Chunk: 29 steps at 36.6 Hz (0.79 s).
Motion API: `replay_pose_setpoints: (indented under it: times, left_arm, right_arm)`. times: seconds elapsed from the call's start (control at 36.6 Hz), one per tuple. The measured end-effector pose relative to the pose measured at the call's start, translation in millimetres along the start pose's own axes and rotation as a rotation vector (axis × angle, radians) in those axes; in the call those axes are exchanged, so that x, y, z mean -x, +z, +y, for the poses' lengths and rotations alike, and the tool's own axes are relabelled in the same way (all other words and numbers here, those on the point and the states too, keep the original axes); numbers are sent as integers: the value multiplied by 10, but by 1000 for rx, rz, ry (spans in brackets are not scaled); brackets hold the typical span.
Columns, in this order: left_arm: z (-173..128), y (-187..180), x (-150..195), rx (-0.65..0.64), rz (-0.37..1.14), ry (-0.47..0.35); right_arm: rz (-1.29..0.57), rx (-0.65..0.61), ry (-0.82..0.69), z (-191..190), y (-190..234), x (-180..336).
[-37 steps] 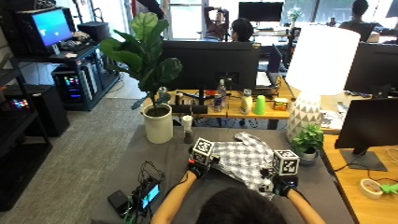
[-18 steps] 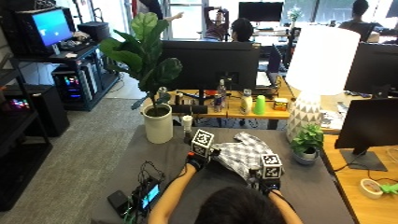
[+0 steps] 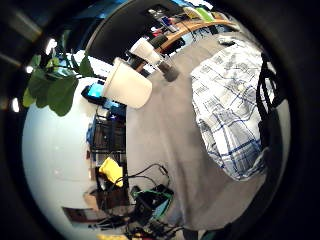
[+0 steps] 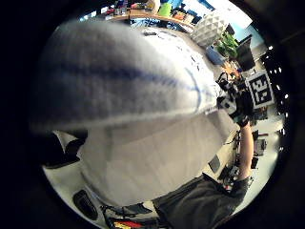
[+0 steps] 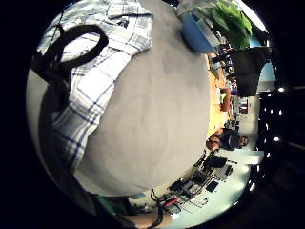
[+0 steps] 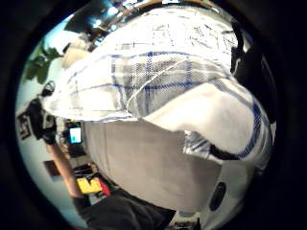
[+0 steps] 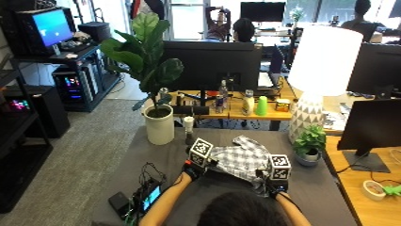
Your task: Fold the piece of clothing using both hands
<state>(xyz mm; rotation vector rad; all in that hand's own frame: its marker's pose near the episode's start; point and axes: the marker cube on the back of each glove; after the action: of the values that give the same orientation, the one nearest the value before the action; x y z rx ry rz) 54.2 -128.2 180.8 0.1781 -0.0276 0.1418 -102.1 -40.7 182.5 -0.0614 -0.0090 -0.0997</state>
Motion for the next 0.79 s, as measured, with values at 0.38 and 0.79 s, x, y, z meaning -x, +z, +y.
replay_pose_setpoints:
  times: [0.38, 0.79]
  left_arm:
    - [1338, -593, -27, 291, 212, 111]
    - [334, -740, 406, 679, 177, -197]
  right_arm:
    - [61, 304, -288, 700, -929, 201]
    - [102, 244, -39, -576, -1423, 337]
